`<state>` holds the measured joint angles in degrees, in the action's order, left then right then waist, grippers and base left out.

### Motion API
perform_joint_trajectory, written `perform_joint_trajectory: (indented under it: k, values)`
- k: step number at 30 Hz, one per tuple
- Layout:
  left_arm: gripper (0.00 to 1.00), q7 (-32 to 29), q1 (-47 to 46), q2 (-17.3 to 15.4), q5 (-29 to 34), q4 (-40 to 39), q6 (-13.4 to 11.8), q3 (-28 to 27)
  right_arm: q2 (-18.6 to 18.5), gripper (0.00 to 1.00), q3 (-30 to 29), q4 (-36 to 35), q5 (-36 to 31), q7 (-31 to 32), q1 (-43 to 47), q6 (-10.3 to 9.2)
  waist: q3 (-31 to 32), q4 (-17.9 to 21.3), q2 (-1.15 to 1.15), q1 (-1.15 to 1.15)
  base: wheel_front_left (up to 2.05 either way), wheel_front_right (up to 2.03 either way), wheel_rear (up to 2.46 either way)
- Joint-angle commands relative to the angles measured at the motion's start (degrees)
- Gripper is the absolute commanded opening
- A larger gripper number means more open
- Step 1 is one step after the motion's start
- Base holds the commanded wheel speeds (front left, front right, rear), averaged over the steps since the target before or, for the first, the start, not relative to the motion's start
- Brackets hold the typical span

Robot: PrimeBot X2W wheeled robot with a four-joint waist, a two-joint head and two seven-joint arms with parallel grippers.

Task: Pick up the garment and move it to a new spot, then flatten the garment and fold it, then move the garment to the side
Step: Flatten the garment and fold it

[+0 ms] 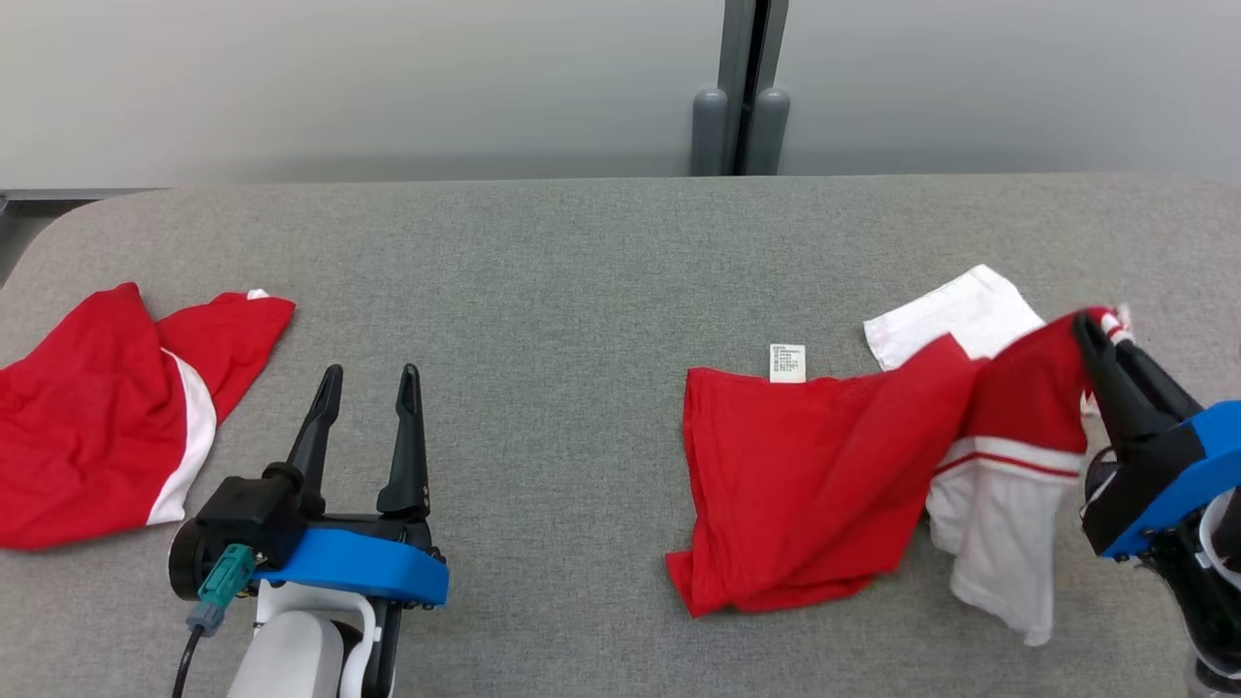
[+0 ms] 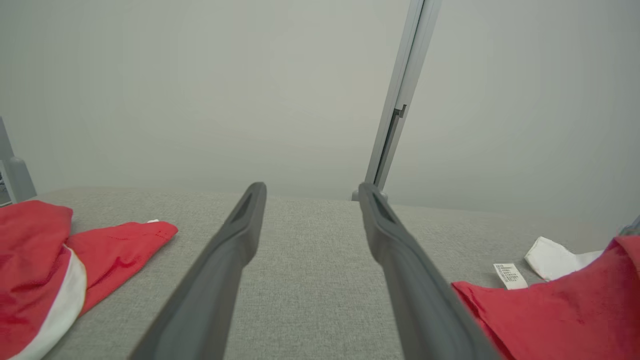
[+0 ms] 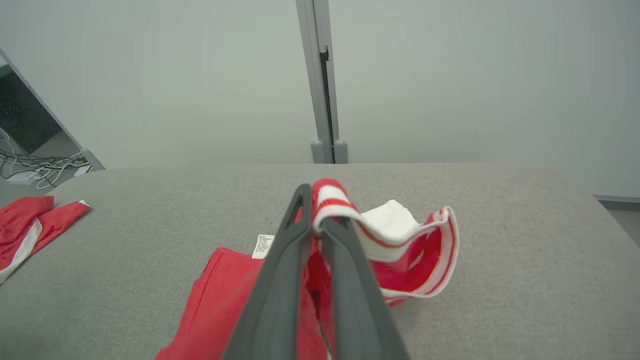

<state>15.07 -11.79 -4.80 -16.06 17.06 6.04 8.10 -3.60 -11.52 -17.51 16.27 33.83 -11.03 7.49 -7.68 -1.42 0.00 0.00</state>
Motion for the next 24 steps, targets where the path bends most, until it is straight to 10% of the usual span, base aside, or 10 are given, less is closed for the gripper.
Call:
perform_joint_trajectory:
  k: [1,9,10,11,17,24]
  values:
    - [1.0,0.15,0.61,0.12,0.04,0.0,0.09,0.05,-1.64,0.0,-1.11,2.19,-0.52,1.63,-0.06,0.01,-0.07,-0.2,0.0,0.0,0.0,0.0,0.0]
    - [1.0,0.15,-1.22,0.29,0.2,0.03,0.47,1.0,-9.72,0.0,0.04,23.97,-2.84,-5.09,-8.55,0.01,-1.98,-1.55,0.0,0.0,0.0,0.0,0.0]
    - [1.0,0.15,-1.52,0.28,0.26,0.11,0.5,1.08,-10.05,0.38,0.53,26.66,-3.42,-7.44,-9.74,0.01,-2.29,-1.64,0.0,0.0,0.0,0.0,0.0]
    - [1.0,0.15,-1.8,0.26,0.35,0.16,0.55,1.13,-10.26,1.0,0.97,29.35,-3.92,-9.42,-10.76,0.01,-2.54,-1.75,0.0,0.0,0.0,0.0,0.0]
    - [1.0,0.15,-3.07,0.44,0.45,1.0,0.66,2.09,-10.74,1.0,1.95,39.73,-6.73,-17.84,-14.85,0.01,-2.7,-2.46,0.0,0.0,0.0,0.0,0.0]
    - [1.0,0.15,-1.31,0.47,0.23,1.73,0.7,1.83,-9.08,1.0,2.85,36.14,-8.01,-27.89,-12.27,0.01,-0.69,-1.64,0.0,0.0,0.0,0.0,0.0]
